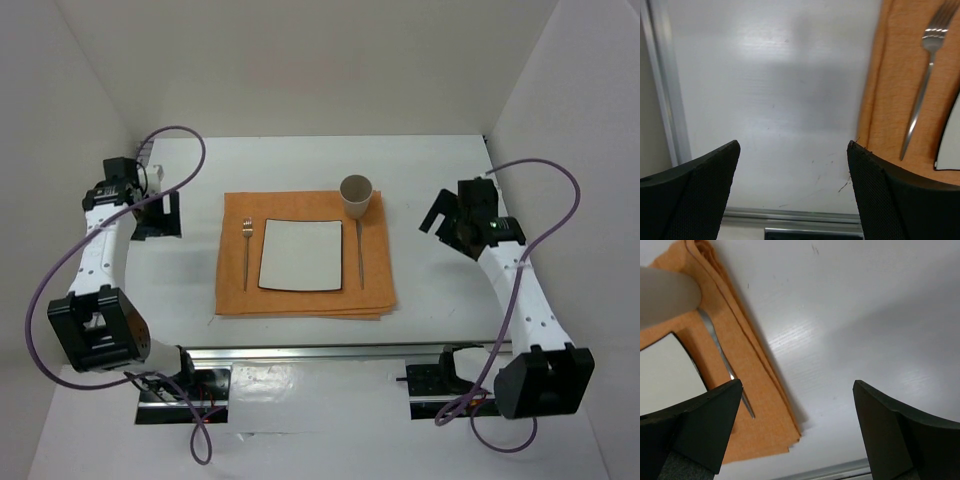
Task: Set the dinner table for one person
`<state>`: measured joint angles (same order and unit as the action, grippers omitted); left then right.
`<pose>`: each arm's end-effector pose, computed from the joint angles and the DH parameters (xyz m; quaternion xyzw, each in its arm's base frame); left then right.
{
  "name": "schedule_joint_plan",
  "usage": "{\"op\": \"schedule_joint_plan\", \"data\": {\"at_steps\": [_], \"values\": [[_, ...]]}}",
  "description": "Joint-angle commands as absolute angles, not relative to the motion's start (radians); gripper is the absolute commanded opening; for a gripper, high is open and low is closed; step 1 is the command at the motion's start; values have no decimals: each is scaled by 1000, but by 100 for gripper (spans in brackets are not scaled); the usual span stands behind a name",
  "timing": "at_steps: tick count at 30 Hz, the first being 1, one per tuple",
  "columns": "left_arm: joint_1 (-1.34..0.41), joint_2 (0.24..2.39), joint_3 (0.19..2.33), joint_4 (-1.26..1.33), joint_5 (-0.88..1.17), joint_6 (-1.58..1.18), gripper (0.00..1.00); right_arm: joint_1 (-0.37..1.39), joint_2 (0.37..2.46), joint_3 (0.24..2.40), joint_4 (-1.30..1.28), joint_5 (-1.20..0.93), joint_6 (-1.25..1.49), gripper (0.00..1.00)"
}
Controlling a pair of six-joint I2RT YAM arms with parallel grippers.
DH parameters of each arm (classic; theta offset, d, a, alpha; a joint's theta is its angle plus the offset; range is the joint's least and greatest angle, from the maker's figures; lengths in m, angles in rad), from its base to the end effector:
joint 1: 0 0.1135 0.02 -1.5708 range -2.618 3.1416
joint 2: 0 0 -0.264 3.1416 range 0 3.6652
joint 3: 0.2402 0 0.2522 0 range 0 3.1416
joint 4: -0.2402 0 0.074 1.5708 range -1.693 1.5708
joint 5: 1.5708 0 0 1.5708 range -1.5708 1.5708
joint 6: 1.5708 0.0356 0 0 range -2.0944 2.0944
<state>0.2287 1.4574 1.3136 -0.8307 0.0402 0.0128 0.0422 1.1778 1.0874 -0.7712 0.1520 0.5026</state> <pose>0.2951 0.0672 0.3094 -0.0971 0.9508 0.0163 0.2939 0.2394 0.0047 0.3122 0.2390 0.9044 0.0246 0.3526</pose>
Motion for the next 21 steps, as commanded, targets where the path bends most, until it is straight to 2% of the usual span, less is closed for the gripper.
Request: {"op": "schedule_joint_plan", "data": {"at_steps": [1,5,21], "values": [[287,1364,1266,-862,14,89,94,35,1086,1014,-781,71,564,100],[348,1308,1239,-881,-17,139,98,35,1040,968,-839,22,600,100],[399,1223,1149,-930,-6,158,98,35,967,977,-911,-11,591,100]]}}
